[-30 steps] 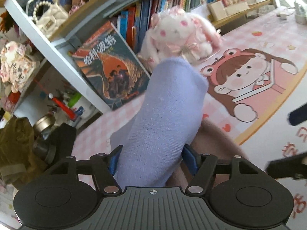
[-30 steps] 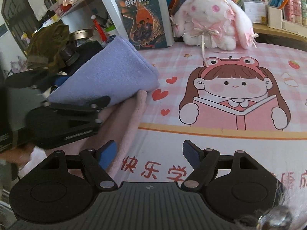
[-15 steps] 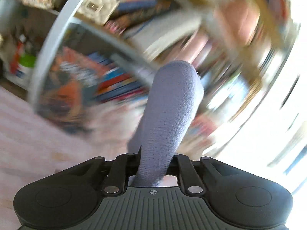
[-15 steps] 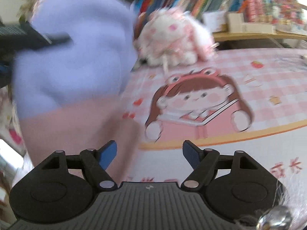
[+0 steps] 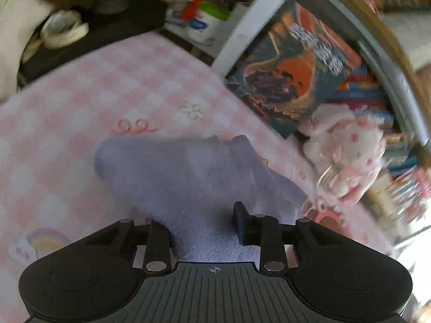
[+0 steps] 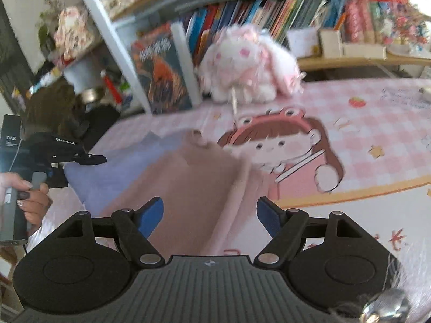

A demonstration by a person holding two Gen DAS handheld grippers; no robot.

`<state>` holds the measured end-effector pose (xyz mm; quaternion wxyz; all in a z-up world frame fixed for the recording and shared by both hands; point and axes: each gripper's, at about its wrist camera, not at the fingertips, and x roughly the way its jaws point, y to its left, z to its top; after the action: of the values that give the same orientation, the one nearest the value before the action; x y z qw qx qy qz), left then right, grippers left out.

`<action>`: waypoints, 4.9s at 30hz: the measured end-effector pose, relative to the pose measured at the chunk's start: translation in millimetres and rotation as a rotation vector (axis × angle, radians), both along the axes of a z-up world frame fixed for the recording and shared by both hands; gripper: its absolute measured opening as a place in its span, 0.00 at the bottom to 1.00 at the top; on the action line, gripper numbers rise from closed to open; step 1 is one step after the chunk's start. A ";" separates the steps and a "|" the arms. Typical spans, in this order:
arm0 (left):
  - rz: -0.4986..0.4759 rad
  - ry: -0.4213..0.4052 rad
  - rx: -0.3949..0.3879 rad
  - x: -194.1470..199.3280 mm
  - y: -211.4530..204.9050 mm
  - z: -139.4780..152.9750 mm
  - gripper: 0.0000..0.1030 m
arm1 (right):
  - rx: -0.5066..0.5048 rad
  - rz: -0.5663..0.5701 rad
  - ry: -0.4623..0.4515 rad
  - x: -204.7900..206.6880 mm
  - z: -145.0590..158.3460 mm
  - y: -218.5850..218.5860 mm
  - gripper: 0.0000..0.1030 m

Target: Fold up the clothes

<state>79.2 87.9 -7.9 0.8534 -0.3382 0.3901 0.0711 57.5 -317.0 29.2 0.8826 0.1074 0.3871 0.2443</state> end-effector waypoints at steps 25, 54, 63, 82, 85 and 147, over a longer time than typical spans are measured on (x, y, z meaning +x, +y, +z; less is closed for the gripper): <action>-0.015 -0.030 0.242 -81.9 39.5 32.7 0.72 | -0.092 0.010 -0.052 77.1 -9.8 32.3 0.06; -0.640 -0.210 0.588 5.3 -127.5 28.5 0.72 | -0.519 0.320 -0.003 -64.5 46.8 -76.4 0.51; -0.733 -0.162 0.716 -17.3 -155.7 9.2 0.72 | -0.707 0.512 -0.294 -21.6 -16.5 69.3 0.56; -1.042 -0.240 0.952 17.6 -315.3 -31.2 0.72 | -0.560 -0.244 -0.320 31.0 23.3 -65.2 0.09; -1.111 -0.259 0.981 24.6 -343.8 -39.5 0.72 | -0.586 -0.359 -0.263 32.2 21.8 -106.6 0.09; 0.082 0.112 0.801 0.4 131.3 18.5 0.42 | -0.321 -0.784 0.133 40.3 -61.5 -188.0 0.39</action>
<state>79.6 219.2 10.6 0.8915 0.0100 0.3638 0.2696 97.8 -505.1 -32.3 0.8873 0.1234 0.4061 -0.1803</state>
